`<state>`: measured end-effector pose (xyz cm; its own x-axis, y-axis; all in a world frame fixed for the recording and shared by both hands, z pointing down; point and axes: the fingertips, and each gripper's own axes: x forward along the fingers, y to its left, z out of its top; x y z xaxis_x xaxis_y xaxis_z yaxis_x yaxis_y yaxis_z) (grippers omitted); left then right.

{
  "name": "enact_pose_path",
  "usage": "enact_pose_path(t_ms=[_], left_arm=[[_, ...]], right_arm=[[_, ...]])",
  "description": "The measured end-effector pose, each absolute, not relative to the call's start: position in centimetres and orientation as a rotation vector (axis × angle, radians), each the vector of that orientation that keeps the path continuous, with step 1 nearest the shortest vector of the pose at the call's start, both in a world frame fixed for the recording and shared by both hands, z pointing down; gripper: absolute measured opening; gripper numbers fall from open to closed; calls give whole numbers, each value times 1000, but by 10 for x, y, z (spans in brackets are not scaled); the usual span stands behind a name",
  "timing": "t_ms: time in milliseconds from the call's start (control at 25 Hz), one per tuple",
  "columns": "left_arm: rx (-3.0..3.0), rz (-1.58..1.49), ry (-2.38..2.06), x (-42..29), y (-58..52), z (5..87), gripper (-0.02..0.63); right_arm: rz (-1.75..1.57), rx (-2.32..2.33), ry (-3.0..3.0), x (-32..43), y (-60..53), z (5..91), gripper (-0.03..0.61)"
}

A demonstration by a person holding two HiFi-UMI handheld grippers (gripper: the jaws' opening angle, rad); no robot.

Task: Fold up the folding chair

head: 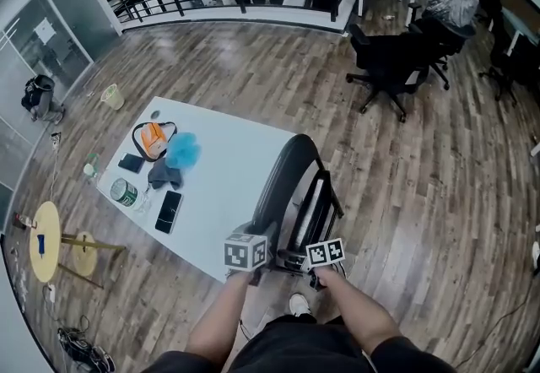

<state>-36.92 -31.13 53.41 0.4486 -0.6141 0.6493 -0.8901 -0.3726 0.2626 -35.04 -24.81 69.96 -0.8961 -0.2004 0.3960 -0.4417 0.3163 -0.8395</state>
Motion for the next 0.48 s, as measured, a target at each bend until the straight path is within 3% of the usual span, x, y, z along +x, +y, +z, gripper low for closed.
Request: enact_pose_path(t_ms=[360,480], left_arm=[[2180,676,-1280,-374,-315,536,84],[2195,698,-1359,-388,-315,529,175]], right_arm=[[1547,611,-2377,-357,-252,704,337],[1455,698,-2392,-344,-253,700,337]])
